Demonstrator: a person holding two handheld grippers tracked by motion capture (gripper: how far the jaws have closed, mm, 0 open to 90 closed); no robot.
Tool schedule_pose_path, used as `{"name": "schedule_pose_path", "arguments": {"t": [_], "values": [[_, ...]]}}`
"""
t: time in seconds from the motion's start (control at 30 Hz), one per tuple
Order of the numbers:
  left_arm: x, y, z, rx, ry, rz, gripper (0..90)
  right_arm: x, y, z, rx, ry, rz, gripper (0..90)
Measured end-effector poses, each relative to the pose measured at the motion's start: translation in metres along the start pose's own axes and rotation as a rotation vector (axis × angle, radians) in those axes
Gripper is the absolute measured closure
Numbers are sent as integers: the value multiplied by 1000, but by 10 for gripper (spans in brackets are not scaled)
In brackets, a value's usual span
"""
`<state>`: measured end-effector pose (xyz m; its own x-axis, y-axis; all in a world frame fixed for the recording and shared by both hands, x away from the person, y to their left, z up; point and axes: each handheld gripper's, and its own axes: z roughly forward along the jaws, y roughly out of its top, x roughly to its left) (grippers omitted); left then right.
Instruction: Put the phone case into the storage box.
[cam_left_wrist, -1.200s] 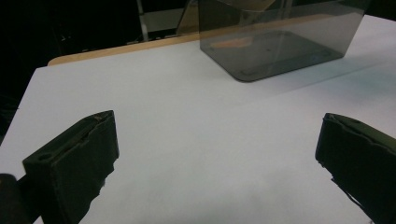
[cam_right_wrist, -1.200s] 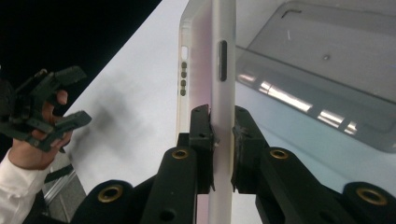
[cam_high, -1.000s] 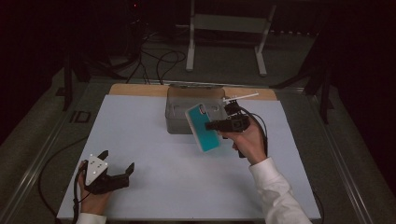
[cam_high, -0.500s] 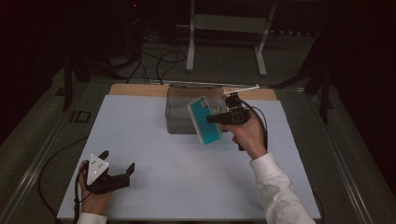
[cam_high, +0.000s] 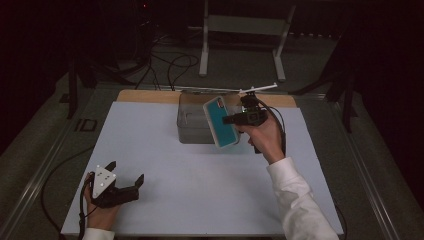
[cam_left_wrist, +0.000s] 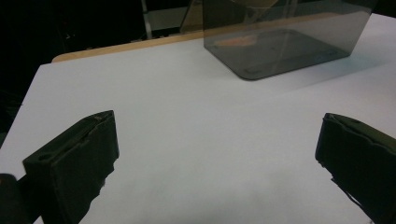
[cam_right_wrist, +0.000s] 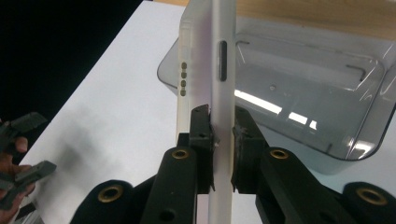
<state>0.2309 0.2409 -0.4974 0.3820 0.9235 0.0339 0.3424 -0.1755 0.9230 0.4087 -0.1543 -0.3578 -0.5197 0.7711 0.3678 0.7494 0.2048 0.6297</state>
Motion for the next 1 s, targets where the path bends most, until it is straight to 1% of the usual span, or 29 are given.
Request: {"name": "schedule_pose_path", "arguments": {"t": [0.2,0.4,0.77,0.87,1.0], "values": [[-1,0,0,3,-1,4,3,0,9,1,0,-23,-1,818],[0,0,-1,-4,0,-5,3,-2,16,4,-2,-41,18,818],[0,0,-1,-2,-6,-5,3,-6,23,10,3,-55,43,819],[0,0,-1,-3,-7,-7,3,-8,25,12,2,-76,54,819],[-1,0,-1,-3,-5,-4,3,-11,27,12,-2,-80,67,818]]}}
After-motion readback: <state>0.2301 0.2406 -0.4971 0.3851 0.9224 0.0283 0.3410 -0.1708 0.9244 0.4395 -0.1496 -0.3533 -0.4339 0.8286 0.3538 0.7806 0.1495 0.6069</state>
